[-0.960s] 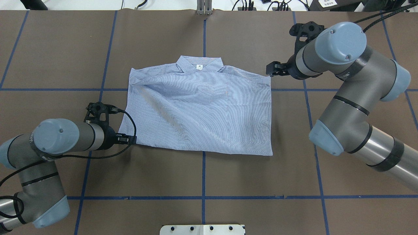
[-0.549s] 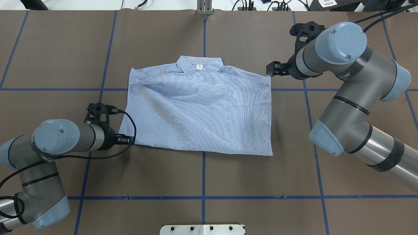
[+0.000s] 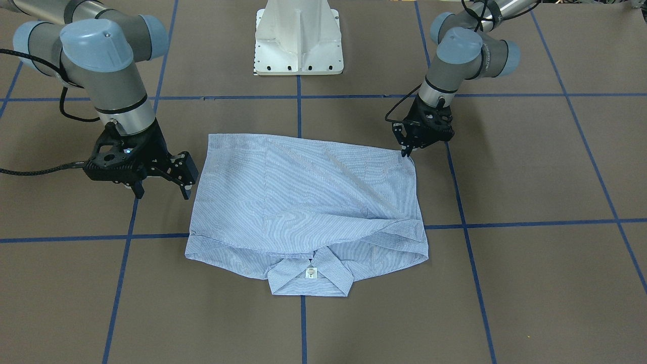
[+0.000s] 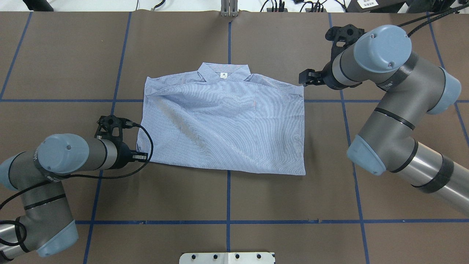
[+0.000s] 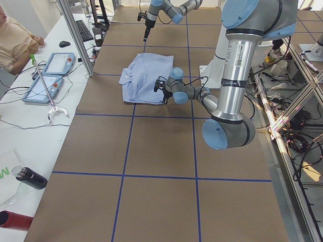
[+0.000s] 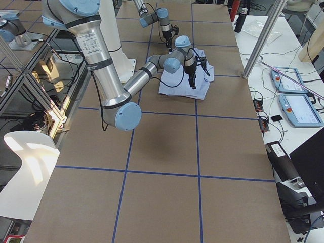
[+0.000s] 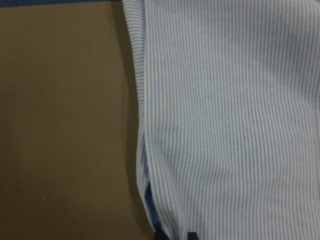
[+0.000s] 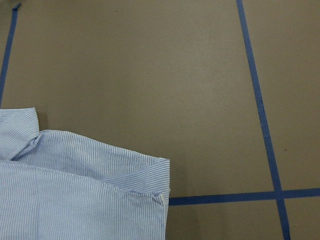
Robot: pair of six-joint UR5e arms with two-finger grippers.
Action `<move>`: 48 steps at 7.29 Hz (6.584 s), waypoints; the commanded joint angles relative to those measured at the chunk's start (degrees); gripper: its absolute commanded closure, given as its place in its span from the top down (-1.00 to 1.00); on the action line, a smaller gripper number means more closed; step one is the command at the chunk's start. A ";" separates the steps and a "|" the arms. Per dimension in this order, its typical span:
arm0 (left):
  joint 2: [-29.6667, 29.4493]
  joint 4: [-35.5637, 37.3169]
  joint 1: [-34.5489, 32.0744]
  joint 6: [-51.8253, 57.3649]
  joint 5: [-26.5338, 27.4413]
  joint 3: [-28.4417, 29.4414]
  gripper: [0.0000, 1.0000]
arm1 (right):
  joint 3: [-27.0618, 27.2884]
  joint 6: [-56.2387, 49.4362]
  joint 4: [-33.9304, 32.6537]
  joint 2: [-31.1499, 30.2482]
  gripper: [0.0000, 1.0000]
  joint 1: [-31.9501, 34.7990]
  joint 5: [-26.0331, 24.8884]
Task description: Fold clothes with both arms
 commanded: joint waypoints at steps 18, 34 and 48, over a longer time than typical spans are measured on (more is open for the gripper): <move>-25.71 -14.40 -23.81 21.95 -6.29 36.62 1.00 | 0.00 41.65 -3.43 5.93 0.99 -24.15 -20.12; -22.28 -14.40 -23.37 21.77 -6.29 33.45 1.00 | -11.35 42.13 -3.34 13.14 -1.00 -27.08 -28.83; -4.70 -9.48 7.75 -24.10 7.68 1.99 0.56 | 0.44 42.31 -7.21 8.83 -1.00 -29.19 -29.97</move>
